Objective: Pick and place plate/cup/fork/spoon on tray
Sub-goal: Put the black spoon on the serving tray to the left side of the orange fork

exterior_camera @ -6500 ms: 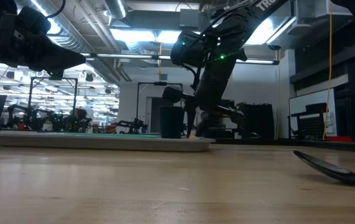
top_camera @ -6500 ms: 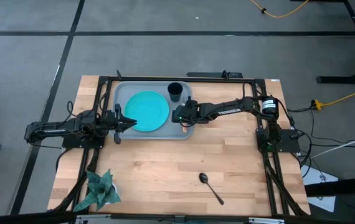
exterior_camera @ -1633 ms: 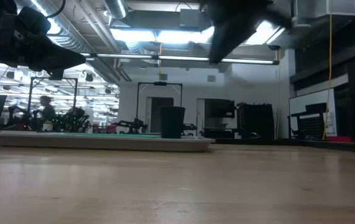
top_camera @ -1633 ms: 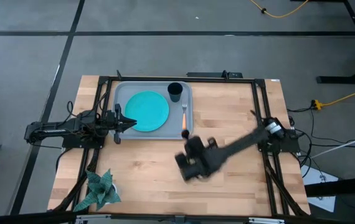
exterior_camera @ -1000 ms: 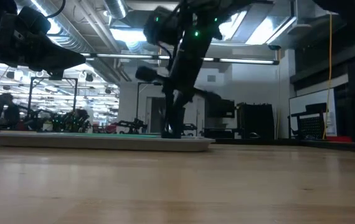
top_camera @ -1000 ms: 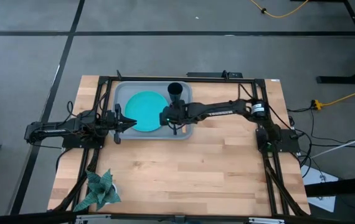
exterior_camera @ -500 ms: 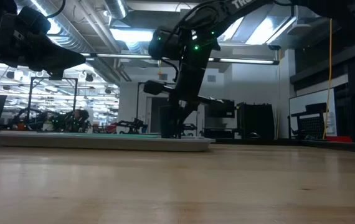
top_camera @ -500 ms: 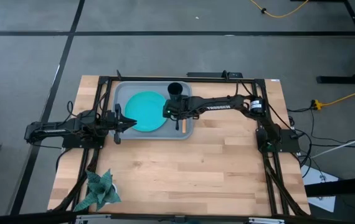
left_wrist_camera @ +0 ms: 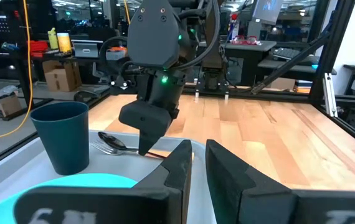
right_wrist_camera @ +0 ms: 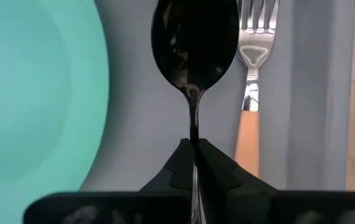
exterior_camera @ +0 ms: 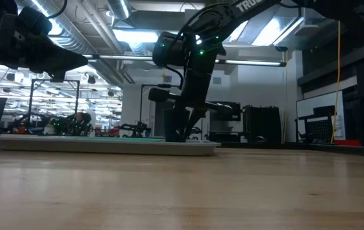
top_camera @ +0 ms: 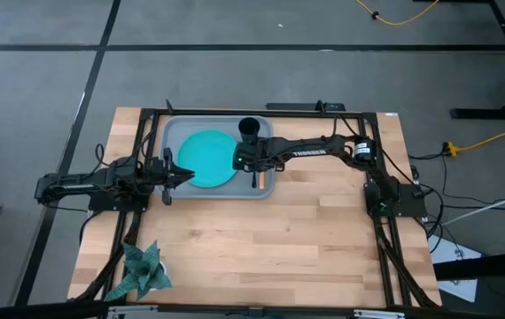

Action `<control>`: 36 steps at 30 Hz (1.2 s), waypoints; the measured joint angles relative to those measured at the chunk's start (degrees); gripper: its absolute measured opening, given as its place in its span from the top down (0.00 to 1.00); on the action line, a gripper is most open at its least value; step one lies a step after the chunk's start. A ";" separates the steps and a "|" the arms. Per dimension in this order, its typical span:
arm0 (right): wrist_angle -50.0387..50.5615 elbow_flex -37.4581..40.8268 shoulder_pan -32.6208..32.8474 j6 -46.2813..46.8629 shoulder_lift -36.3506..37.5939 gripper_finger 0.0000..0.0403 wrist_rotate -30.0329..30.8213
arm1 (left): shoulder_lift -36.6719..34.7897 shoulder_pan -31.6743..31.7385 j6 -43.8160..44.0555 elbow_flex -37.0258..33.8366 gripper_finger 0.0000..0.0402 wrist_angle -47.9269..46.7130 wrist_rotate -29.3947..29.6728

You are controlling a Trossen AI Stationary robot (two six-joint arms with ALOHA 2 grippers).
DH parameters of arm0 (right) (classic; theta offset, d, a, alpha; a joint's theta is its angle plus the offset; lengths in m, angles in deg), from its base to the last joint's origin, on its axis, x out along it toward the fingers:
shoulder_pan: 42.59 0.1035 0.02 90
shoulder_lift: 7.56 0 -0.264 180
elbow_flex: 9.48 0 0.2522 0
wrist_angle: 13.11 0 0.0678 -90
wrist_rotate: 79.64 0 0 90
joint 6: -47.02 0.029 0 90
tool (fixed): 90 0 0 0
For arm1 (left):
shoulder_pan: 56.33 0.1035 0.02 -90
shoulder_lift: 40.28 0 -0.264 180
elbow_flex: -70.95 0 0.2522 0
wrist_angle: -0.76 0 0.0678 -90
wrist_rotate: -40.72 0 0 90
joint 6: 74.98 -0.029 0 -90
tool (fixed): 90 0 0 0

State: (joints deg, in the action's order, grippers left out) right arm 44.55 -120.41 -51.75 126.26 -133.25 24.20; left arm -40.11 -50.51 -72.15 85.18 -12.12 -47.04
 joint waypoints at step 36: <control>0.65 0.00 0.42 -1.27 0.00 0.84 0.65 | -0.01 0.00 0.01 -0.01 0.90 0.00 0.01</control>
State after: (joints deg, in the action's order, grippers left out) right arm 45.20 -120.41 -51.33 124.99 -133.25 24.85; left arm -40.12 -50.51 -72.14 85.17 -12.12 -47.03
